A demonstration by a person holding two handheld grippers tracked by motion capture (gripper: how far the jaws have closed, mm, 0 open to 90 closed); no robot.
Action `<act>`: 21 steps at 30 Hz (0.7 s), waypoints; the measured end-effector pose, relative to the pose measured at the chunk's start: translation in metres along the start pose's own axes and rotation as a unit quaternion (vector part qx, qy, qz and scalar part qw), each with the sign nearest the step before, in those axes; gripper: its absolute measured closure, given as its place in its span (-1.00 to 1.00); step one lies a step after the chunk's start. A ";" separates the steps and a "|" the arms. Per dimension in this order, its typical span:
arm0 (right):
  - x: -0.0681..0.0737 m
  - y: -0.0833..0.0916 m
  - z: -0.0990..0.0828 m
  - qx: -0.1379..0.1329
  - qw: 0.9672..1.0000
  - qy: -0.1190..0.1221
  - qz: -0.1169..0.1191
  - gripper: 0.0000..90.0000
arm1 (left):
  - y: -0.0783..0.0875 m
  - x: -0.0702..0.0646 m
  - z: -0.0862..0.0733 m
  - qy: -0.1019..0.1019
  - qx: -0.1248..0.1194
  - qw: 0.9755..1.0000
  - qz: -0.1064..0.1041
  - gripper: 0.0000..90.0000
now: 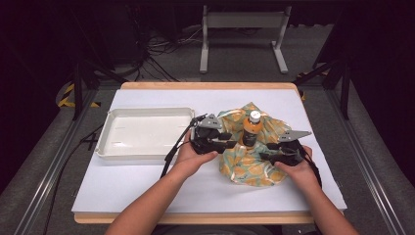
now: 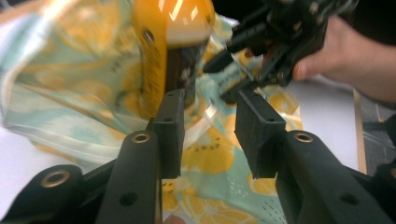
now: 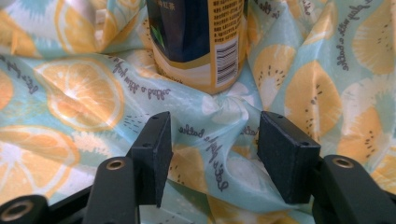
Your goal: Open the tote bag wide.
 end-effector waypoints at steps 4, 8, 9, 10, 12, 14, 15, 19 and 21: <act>0.000 0.000 0.000 0.000 1.000 -0.003 0.001 0.01 | -0.012 0.008 -0.022 0.025 0.045 0.998 0.022 0.53; 0.000 0.000 -0.001 0.000 1.000 -0.001 0.002 0.01 | -0.016 0.012 -0.038 0.046 0.070 0.996 0.028 0.54; 0.000 0.000 -0.001 0.000 1.000 -0.001 0.002 0.01 | -0.017 0.013 -0.042 0.051 0.078 0.995 0.030 0.54; 0.000 0.000 -0.001 0.001 1.000 0.000 0.002 0.01 | -0.018 0.013 -0.047 0.057 0.084 0.994 0.029 0.54; 0.001 0.000 -0.001 0.001 1.000 0.000 0.001 0.01 | -0.019 0.013 -0.055 0.059 0.096 0.993 0.034 0.53; 0.001 0.000 -0.001 0.001 1.000 0.000 0.001 0.01 | -0.022 0.011 -0.062 0.059 0.102 0.992 0.036 0.52; 0.001 0.000 -0.001 0.001 1.000 0.000 0.001 0.01 | -0.023 0.010 -0.064 0.060 0.103 0.992 0.038 0.50; 0.000 0.001 -0.001 0.001 1.000 -0.002 0.001 0.00 | -0.025 0.008 -0.072 0.053 0.111 0.991 0.043 0.48; 0.000 0.001 -0.001 0.001 1.000 -0.003 0.001 0.00 | -0.026 0.007 -0.077 0.048 0.116 0.991 0.049 0.48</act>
Point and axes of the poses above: each handheld gripper's, and its own axes: y roughly backward along the jaws, z roughly out of its top, x roughly to its left, the point moved 9 cm from there along -y, roughly forward along the jaws, and after that the axes turned 10 degrees about -y, right-handed, at the moved point
